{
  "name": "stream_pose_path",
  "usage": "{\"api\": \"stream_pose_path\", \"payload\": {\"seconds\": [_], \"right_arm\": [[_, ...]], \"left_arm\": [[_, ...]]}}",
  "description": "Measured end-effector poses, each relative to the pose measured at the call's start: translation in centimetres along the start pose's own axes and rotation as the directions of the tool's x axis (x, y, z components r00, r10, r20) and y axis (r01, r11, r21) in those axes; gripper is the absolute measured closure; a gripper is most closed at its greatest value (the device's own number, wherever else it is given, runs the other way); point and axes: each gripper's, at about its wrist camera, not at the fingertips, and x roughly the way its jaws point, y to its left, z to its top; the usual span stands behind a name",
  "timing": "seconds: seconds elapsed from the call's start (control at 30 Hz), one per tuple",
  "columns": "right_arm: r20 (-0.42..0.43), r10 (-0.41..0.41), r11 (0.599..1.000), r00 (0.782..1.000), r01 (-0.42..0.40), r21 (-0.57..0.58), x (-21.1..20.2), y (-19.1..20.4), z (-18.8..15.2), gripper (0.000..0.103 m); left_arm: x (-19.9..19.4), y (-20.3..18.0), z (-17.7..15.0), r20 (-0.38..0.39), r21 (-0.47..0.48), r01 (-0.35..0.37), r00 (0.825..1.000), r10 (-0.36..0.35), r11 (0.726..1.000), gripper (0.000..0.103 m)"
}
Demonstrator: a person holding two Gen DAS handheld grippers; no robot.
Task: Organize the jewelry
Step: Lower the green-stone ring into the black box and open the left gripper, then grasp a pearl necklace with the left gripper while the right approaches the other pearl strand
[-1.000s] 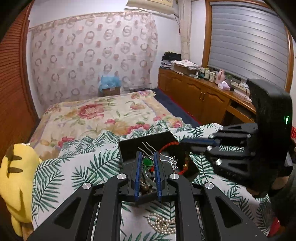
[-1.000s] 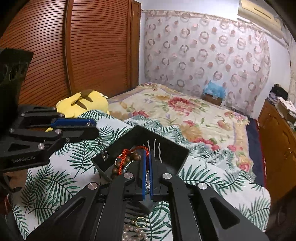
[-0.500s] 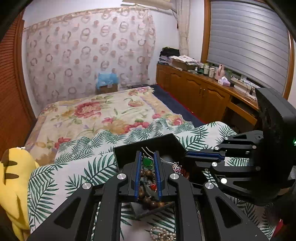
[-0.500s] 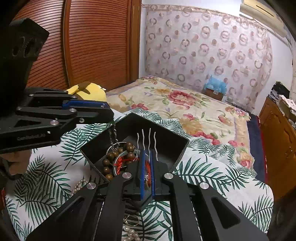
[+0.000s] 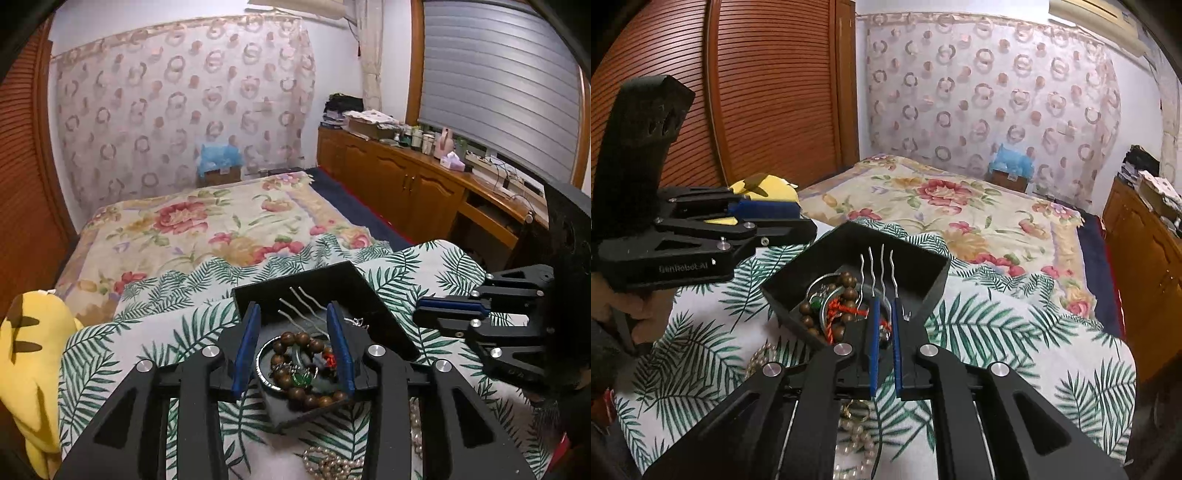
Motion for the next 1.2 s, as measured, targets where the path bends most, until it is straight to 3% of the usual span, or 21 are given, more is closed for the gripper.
{"api": "stream_pose_path", "payload": {"seconds": [0.17,0.3,0.37,0.4,0.73,1.03,1.2], "right_arm": [[-0.018,0.003,1.0,1.0,-0.002,0.026,-1.3,-0.1,-1.7,0.096],[-0.045,0.005,0.999,0.999,-0.003,0.05,-1.9,-0.3,-3.5,0.095],[-0.065,0.006,0.998,0.998,-0.002,0.061,-1.8,-0.4,-4.5,0.089],[-0.077,0.008,0.998,0.997,-0.003,0.068,-1.7,-0.5,-5.0,0.084],[-0.175,0.041,0.998,0.984,-0.032,0.049,0.3,0.6,-7.9,0.084],[-0.212,-0.017,1.0,0.977,0.018,0.004,1.2,0.9,-7.7,0.084],[-0.215,-0.02,1.0,0.976,0.021,0.004,1.2,0.7,-8.2,0.084]], "left_arm": [[-1.6,0.5,-1.6,-0.003,-0.01,-0.003,1.0,0.003,1.0,0.058],[-2.6,0.8,-3.4,-0.018,-0.016,-0.006,1.0,0.006,1.0,0.057],[-2.8,1.0,-4.3,-0.032,-0.023,-0.003,0.999,0.003,1.0,0.057],[-2.8,1.0,-4.8,-0.043,-0.023,-0.002,0.999,0.001,1.0,0.057],[-1.5,0.5,-8.9,-0.152,-0.014,0.005,0.988,-0.007,1.0,0.057],[-0.7,-0.3,-10.4,-0.213,0.01,0.01,0.977,-0.007,1.0,0.057],[-0.5,0.1,-10.6,-0.228,0.001,-0.002,0.974,0.002,1.0,0.065]]}}
